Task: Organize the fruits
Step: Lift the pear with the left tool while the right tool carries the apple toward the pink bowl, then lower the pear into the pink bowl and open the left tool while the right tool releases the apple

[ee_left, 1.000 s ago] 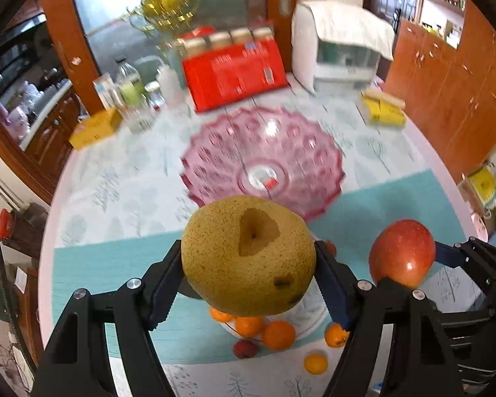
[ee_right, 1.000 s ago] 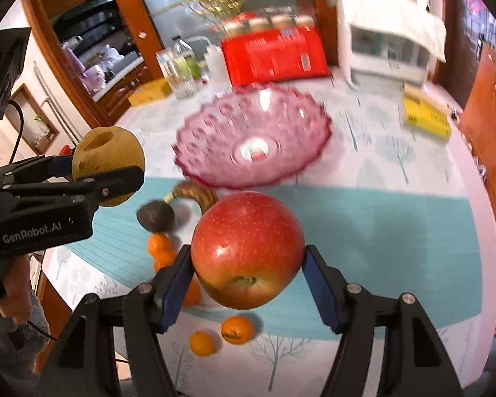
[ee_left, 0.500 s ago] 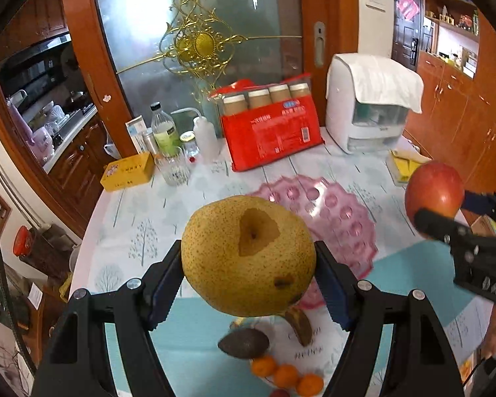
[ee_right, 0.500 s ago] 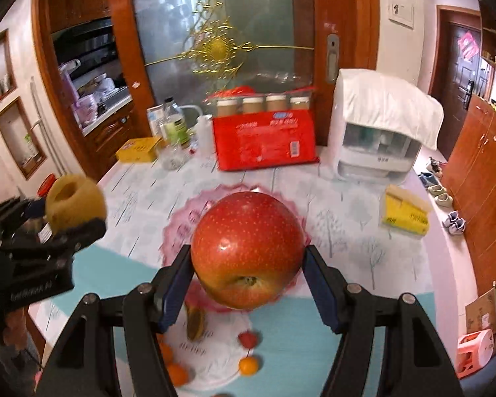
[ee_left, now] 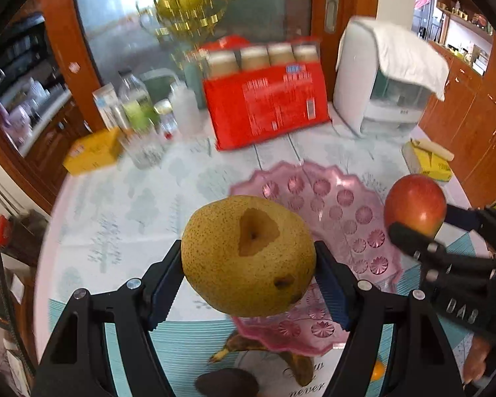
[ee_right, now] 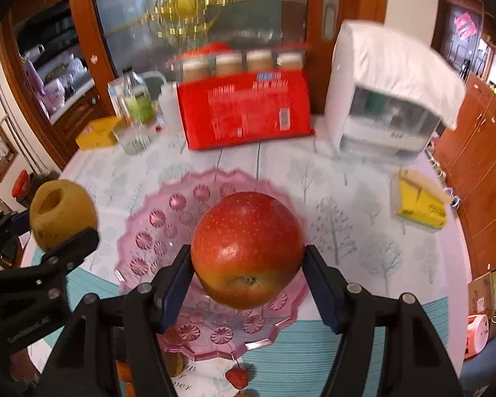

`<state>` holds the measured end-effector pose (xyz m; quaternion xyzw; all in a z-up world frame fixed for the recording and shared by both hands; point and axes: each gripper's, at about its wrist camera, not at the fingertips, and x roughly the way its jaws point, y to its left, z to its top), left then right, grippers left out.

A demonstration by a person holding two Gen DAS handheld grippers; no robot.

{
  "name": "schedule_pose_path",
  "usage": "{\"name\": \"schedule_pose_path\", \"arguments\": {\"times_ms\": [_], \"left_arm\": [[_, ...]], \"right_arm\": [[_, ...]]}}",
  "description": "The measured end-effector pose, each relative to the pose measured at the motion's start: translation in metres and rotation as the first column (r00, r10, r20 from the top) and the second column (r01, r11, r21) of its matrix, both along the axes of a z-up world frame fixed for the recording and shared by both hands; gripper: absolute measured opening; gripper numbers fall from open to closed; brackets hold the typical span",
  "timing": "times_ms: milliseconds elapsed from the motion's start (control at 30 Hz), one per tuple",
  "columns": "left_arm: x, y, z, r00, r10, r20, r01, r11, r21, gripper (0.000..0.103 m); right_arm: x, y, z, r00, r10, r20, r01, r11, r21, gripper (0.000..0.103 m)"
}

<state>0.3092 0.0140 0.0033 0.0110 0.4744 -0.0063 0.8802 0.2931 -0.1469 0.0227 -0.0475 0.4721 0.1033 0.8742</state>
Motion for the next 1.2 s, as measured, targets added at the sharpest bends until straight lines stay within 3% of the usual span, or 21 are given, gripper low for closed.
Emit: {"name": "schedule_pose_path", "arguments": {"times_ms": [233, 433, 700, 933, 1200], "left_arm": [[0.034, -0.002, -0.075, 0.989, -0.004, -0.149, 0.0, 1.0, -0.028, 0.074], [0.052, -0.008, -0.111, 0.979, -0.033, -0.201, 0.035, 0.999, 0.002, 0.074], [0.068, -0.015, -0.126, 0.975, -0.067, -0.211, 0.074, 0.997, 0.023, 0.074], [0.072, -0.017, -0.131, 0.971, -0.086, -0.225, 0.086, 0.996, -0.009, 0.075], [0.072, -0.017, -0.131, 0.963, -0.096, -0.25, 0.087, 0.995, -0.045, 0.083]], "right_arm": [[0.017, 0.008, -0.064, 0.993, 0.001, -0.121, -0.003, 1.0, -0.019, 0.067], [0.03, 0.009, -0.103, 0.981, -0.003, -0.193, -0.004, 0.999, -0.037, 0.067], [0.035, 0.008, -0.123, 0.977, 0.01, -0.212, -0.018, 0.999, -0.035, 0.067], [0.041, -0.005, -0.127, 0.975, 0.013, -0.222, 0.001, 0.998, 0.061, 0.068], [0.037, -0.01, -0.124, 0.979, 0.013, -0.202, 0.004, 0.996, 0.085, 0.068]]}}
